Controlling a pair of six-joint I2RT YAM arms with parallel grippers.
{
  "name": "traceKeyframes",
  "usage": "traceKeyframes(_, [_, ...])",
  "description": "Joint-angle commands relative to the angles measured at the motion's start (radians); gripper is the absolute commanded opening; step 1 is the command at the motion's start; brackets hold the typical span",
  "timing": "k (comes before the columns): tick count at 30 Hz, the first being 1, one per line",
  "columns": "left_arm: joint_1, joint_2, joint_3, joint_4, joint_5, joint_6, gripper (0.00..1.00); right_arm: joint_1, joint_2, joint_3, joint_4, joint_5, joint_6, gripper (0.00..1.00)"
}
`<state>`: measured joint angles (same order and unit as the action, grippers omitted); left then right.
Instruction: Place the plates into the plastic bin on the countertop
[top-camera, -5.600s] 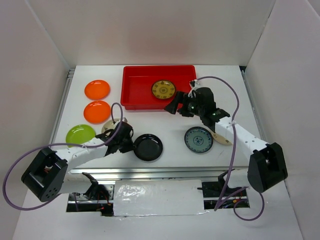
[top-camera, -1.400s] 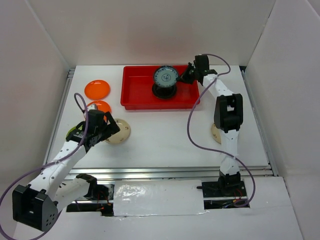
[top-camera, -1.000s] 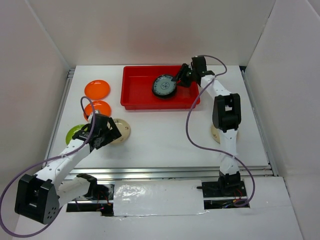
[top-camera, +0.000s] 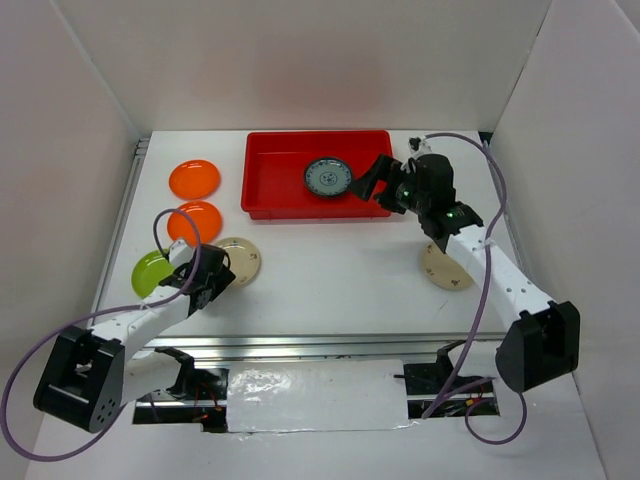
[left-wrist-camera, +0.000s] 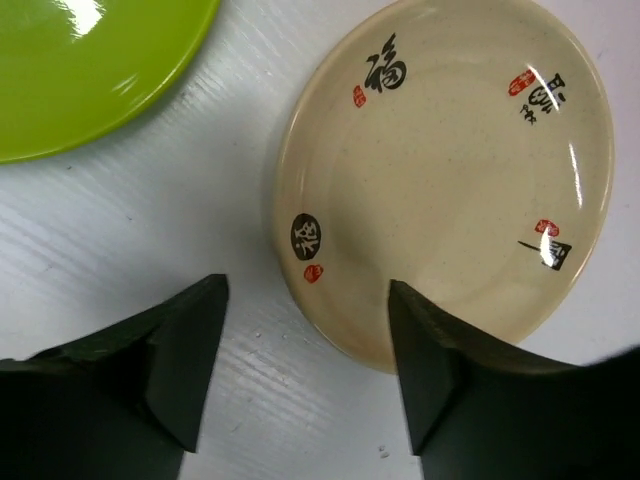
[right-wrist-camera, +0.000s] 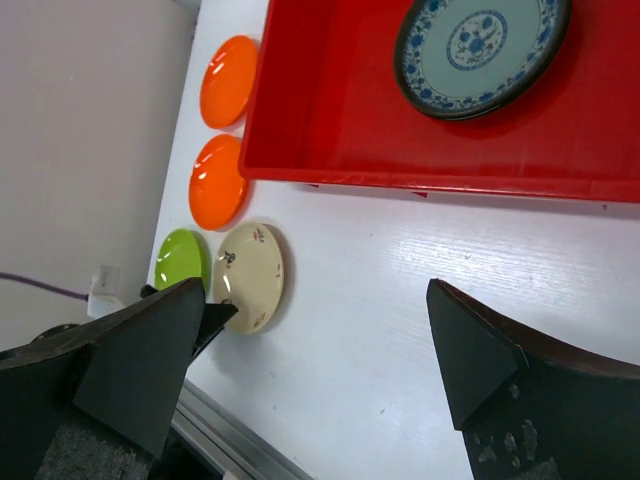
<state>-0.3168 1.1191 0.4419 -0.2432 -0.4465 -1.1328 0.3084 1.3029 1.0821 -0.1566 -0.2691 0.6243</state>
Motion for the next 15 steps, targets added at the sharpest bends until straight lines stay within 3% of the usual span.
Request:
traceKeyframes(1, [-0.002,0.042,-0.015,0.065,-0.008,-0.038,0.74,0.006,-0.1,-0.025,0.084,-0.01,-0.003,1.0])
traceKeyframes(4, [-0.004,0.077,-0.031,0.088,0.009,-0.048,0.66,-0.003,-0.132,-0.047,0.088,-0.007,0.009,1.0])
traceKeyframes(6, [-0.004,0.099,-0.038,0.107,0.022,-0.048,0.46,-0.009,-0.149,-0.057,0.088,-0.009,0.018,1.0])
traceKeyframes(7, [-0.004,0.105,-0.039,0.108,0.025,-0.05,0.3,-0.009,-0.152,-0.06,0.089,-0.012,0.026,1.0])
traceKeyframes(9, [-0.008,0.107,-0.032,0.093,0.025,-0.047,0.2,-0.011,-0.168,-0.068,0.086,-0.015,0.026,1.0])
traceKeyframes(10, [-0.008,0.101,-0.028,0.076,0.022,-0.045,0.03,-0.014,-0.186,-0.07,0.078,-0.012,0.026,1.0])
traceKeyframes(15, [-0.132,-0.087,0.049,-0.219,-0.127,-0.133,0.0,-0.031,-0.244,-0.073,0.055,-0.005,0.025,1.0])
